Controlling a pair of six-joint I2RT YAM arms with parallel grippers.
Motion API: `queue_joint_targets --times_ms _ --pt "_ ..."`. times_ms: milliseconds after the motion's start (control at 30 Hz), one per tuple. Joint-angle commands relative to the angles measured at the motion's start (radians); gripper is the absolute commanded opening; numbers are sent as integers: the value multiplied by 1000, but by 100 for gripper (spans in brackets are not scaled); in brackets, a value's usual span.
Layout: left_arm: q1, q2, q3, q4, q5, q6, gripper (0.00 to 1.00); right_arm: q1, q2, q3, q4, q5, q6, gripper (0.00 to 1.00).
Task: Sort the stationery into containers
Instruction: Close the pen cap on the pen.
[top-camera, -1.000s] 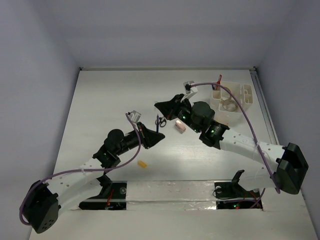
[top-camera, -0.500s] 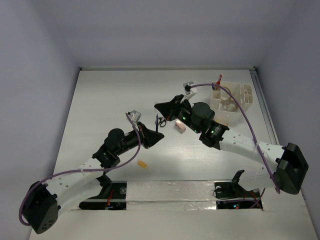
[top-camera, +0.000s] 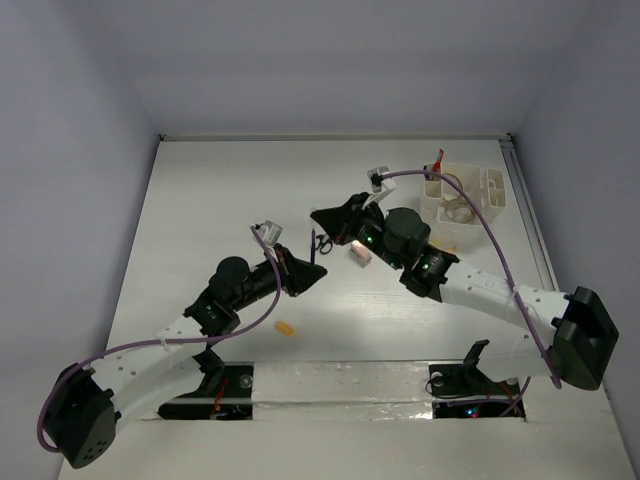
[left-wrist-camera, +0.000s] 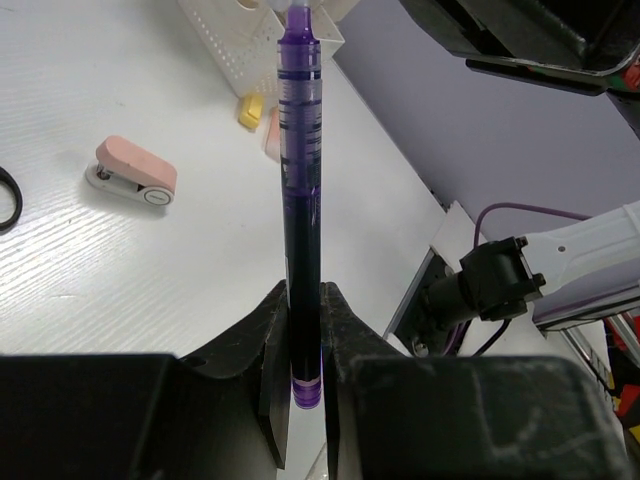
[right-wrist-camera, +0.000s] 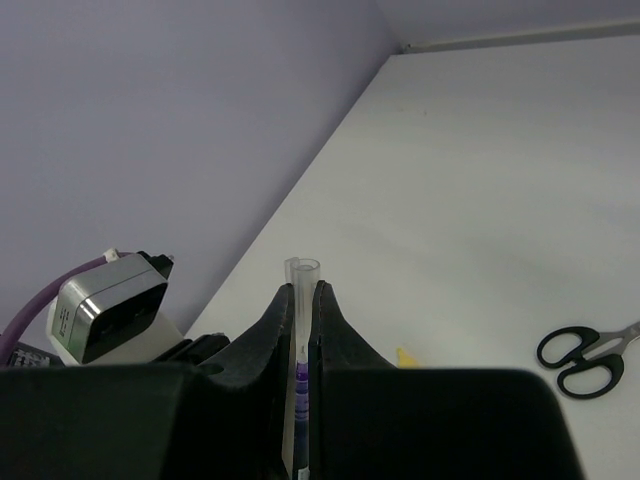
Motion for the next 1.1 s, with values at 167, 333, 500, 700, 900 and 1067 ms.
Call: queue_joint_targets --times_ms 167,333,500,700,900,1067 --pt "-5 -35 64 15 -24 33 0 -1 -35 -10 62 -7 -2 0" --pt "-5 -19 81 17 -32 40 0 -1 -18 -15 67 -42 15 0" --pt "-5 -8 93 32 -40 45 0 -1 -20 -41 84 -64 39 0" --pt "-5 -5 112 45 -69 48 0 -1 -38 -88 130 -101 93 0" --pt "-5 -8 136 45 -124 66 0 -1 -67 -145 165 -143 131 0" --pt "-5 -6 150 40 -135 80 0 -1 -101 -148 107 -150 118 0"
